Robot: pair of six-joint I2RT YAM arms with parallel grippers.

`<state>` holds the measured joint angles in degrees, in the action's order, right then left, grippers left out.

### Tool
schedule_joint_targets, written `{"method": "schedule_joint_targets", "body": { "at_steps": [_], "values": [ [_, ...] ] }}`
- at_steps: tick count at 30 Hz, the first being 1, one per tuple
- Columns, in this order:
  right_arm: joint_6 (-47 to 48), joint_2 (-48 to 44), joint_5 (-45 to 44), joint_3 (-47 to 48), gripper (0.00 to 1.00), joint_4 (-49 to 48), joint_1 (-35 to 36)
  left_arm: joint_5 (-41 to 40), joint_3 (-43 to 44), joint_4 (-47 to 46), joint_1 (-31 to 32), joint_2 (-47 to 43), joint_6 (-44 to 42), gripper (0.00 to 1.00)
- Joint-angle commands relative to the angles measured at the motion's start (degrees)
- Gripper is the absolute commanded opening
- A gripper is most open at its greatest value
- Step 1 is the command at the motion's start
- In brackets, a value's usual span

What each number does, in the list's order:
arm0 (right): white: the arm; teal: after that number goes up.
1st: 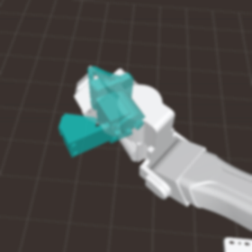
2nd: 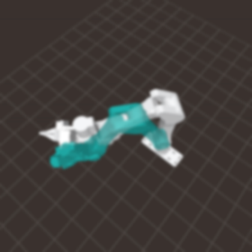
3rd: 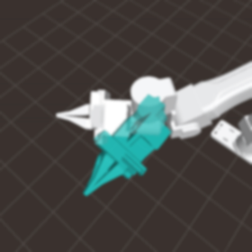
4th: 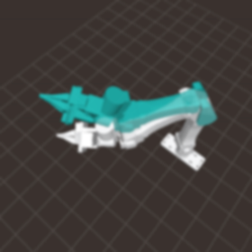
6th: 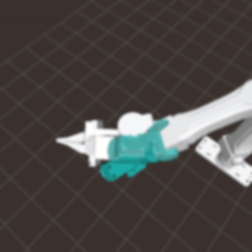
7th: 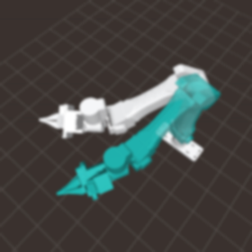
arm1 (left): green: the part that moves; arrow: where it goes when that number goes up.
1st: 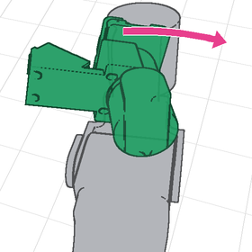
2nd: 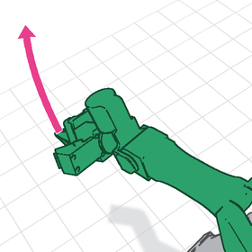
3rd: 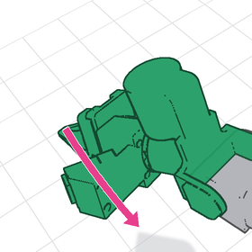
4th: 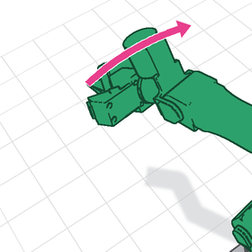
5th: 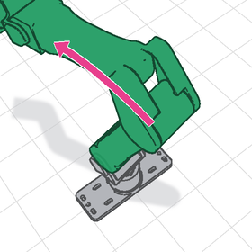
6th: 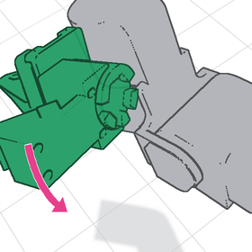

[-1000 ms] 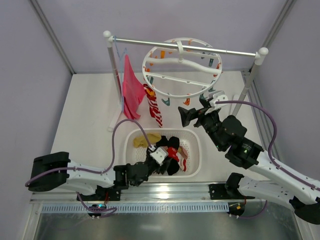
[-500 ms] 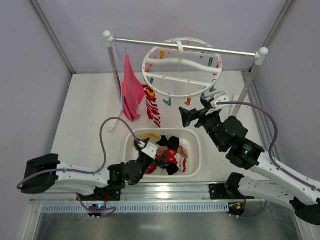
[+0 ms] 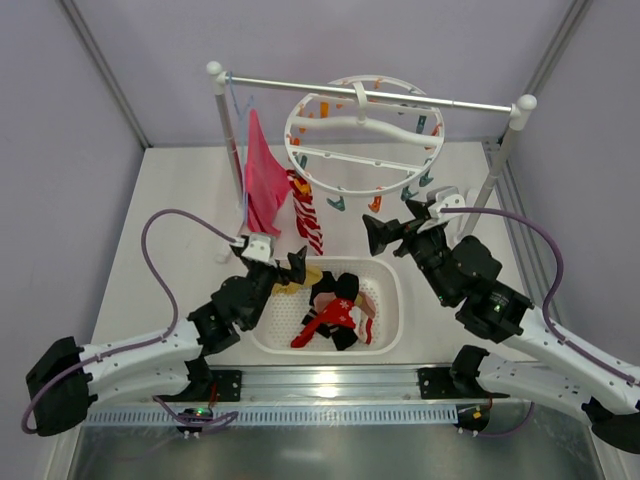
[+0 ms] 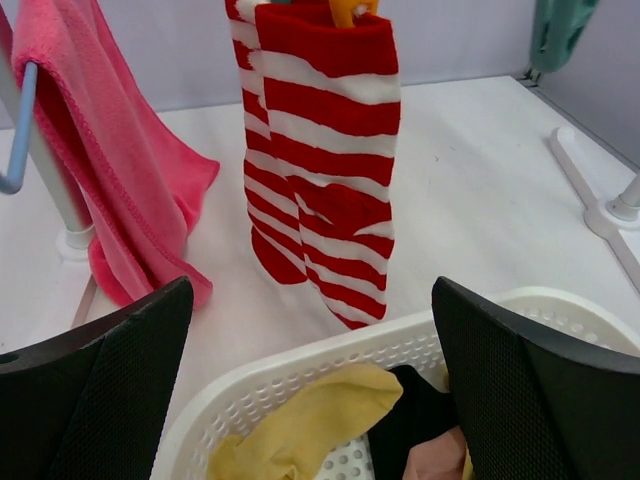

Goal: Remove the socks clipped to the hanger

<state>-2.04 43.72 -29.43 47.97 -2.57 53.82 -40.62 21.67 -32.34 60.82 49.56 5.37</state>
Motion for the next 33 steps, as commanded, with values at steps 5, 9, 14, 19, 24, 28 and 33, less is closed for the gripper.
{"method": "schedule_joint_targets", "body": {
  "at_steps": [5, 9, 14, 19, 24, 28, 33],
  "values": [
    [0.46, -1.01, -1.33, -0.06, 0.99, -2.53, -0.12, 11.61, 7.85, -3.86, -7.64, 16.34, 6.14, 1.0],
    [0.64, -1.19, -2.03, -0.15, 0.99, -2.62, -0.12, 14.78, 8.65, -8.17, -9.14, 21.27, 7.2, 0.99],
    [0.81, -1.19, -1.95, -0.33, 0.99, -2.79, -0.12, 14.7, 10.49, -11.43, -9.4, 25.75, 7.38, 1.0],
    [0.9, -1.62, -2.3, -0.5, 1.0, -2.71, -0.12, 12.24, 12.86, -15.73, -9.75, 32.96, 7.38, 1.0],
    [0.99, -2.59, -2.56, -1.03, 1.0, -2.97, -0.12, 9.34, 13.66, -19.77, -10.1, 38.06, 7.55, 0.73],
    [1.16, -2.86, -2.83, -1.21, 1.0, -2.97, -0.12, 8.72, 12.52, -22.85, -10.02, 39.03, 8.34, 0.22],
    [1.34, -2.59, -2.83, -1.12, 1.0, -3.14, -0.12, 10.03, 8.93, -26.97, -9.93, 37.98, 8.7, 0.0]
  ]
}}
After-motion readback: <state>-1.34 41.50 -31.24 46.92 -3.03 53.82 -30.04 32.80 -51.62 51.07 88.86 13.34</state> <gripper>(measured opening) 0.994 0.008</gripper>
